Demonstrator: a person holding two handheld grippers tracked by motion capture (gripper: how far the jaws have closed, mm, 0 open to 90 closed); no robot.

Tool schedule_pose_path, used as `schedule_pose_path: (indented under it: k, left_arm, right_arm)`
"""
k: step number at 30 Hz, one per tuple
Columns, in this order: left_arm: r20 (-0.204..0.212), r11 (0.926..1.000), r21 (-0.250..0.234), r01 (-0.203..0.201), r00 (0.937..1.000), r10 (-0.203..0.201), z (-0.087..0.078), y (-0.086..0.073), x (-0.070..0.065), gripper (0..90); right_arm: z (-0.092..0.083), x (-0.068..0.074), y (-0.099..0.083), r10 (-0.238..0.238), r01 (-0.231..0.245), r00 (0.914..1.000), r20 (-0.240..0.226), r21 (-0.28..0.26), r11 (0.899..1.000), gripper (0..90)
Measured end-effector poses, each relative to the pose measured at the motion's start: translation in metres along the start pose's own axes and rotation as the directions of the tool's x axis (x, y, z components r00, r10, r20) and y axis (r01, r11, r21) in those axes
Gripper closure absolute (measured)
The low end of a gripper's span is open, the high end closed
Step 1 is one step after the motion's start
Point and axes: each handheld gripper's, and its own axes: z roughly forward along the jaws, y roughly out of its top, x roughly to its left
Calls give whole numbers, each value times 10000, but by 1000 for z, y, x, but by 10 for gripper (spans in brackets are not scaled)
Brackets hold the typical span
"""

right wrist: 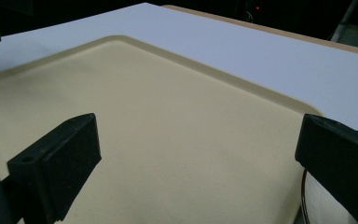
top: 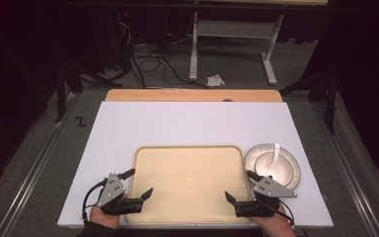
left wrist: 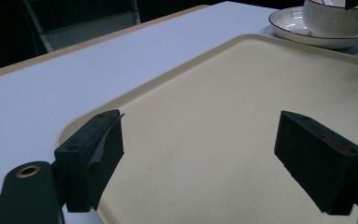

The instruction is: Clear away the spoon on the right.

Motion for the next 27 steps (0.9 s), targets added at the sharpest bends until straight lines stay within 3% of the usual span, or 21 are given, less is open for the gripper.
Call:
schedule_pose_path:
  k: [17,19,22,27]
  left_arm:
    - [-49,10000,36,-28,10000,28,0,0,1,159]
    - [-34,10000,49,-32,10000,32,1,0,1,159]
    - [-24,9999,92,-61,10000,62,1,0,0,159]
    - [-37,10000,69,-61,10000,61,0,0,1,159]
  right_arm:
    - [-2,-5,-2,126,-126,9999,-27,-96,9999,13]
    - [-3,-5,-2,173,-175,9998,-90,-161,9997,44]
    - [-7,-7,-1,394,-410,9985,-385,-439,9982,173]
    - [-14,-11,2,537,-565,9980,-338,-902,9943,281]
